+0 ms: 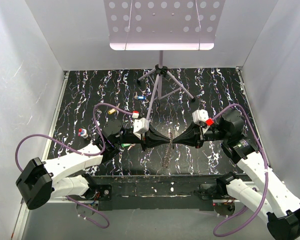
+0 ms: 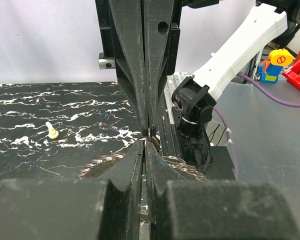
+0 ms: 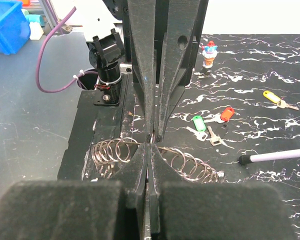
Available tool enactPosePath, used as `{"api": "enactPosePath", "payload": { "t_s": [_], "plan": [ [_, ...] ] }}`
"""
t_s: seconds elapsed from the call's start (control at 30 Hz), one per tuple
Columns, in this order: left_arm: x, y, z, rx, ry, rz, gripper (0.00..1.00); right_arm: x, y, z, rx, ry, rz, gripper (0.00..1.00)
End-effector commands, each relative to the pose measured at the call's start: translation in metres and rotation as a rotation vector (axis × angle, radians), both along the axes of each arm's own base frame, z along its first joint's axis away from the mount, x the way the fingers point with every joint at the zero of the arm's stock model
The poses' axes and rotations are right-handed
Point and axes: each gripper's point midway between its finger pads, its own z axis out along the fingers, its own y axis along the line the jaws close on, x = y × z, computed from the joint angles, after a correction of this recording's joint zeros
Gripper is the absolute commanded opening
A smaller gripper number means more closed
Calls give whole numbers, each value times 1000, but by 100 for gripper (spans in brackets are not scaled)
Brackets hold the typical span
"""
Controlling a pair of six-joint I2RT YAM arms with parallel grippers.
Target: Put the keys on the keyring
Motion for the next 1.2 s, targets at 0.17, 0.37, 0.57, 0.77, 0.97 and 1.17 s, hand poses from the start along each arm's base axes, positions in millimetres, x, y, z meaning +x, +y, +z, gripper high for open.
{"api": "enactPosePath", "payload": {
  "t_s": [0.17,0.37,0.57,0.77,0.97,1.17],
  "plan": [
    [3,0,31,-54,-39,17,0,-4,2,19,22,-60,21,1],
    [6,1,32,-57,-21,27,0,-4,2,17,15,-67,21,1],
    [7,1,31,-55,3,33,0,-4,2,16,11,-77,25,1],
    [10,2,32,-55,26,44,0,-4,1,16,11,-85,27,1],
    [12,3,32,-50,40,52,0,-5,1,17,10,-96,31,1],
    [13,5,33,-59,49,58,0,-4,1,15,3,-94,27,1]
  ]
}}
